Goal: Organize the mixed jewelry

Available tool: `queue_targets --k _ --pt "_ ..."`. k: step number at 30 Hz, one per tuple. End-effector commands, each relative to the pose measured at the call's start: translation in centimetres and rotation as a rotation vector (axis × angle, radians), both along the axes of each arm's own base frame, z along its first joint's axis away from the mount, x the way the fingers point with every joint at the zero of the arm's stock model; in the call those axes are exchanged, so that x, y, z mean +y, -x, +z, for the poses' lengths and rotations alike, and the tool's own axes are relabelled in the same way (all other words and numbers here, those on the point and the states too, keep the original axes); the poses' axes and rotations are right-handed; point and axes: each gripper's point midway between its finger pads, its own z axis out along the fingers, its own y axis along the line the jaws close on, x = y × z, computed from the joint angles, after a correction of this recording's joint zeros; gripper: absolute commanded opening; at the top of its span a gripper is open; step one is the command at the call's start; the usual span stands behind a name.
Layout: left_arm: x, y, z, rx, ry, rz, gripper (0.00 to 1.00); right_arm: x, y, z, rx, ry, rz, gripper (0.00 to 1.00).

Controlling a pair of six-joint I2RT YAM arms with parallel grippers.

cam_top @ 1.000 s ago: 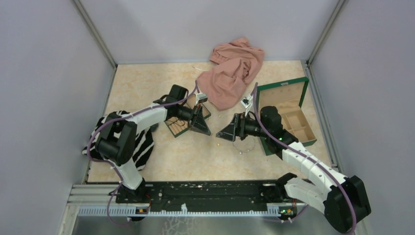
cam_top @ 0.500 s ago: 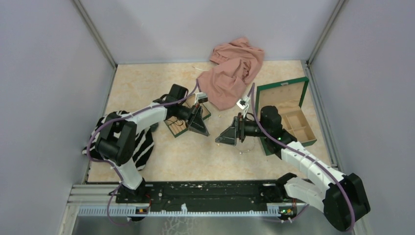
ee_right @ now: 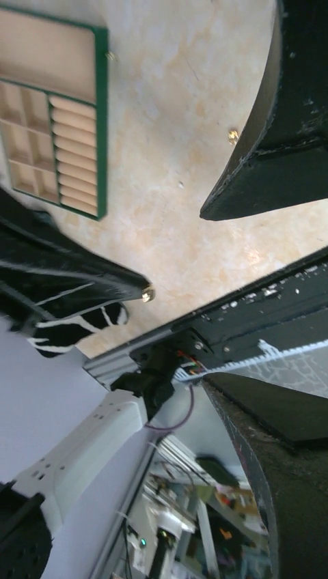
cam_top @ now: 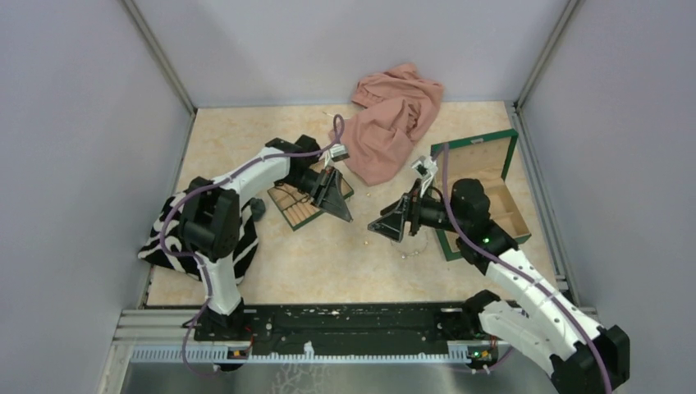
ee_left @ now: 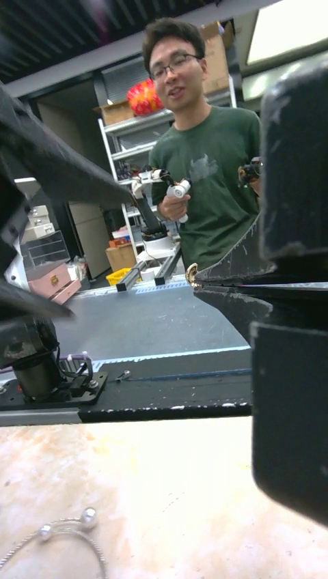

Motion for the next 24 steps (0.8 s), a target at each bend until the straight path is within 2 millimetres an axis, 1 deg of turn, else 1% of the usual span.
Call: queue_targets --k 1,5,9,11,14,18,24 --pt "0.0 0.5 2.2 0.116 0.203 0.067 0.0 -2.0 -2.2 4.4 -0.183 0.017 -0.174 0.82" --pt "0.0 0.4 2.6 0.116 0.214 0.068 0.0 -3.8 -2.6 5.9 -0.251 0.037 -0.281 0.82" --pt "0.0 0.4 3.1 0.105 0.208 0.062 0.0 -5.9 -3.7 6.4 -0.292 0.05 -0.423 0.82" --pt "0.1 0.0 2.8 0.137 0.192 0.068 0.0 -7.2 -4.4 6.1 -0.294 0.069 -0.512 0.82" --pt "0.3 -0.8 1.4 0.189 0.14 0.08 0.0 -8.7 -4.9 5.6 -0.286 0.091 -0.6 0.82" --pt "0.0 -1.8 0.8 0.202 0.127 0.083 0.0 -8.9 -4.7 5.2 -0.277 0.097 -0.606 0.82" --pt "-1.0 -4.0 0.9 0.197 0.125 0.072 0.0 -8.8 -4.7 4.5 -0.248 0.106 -0.606 0.82"
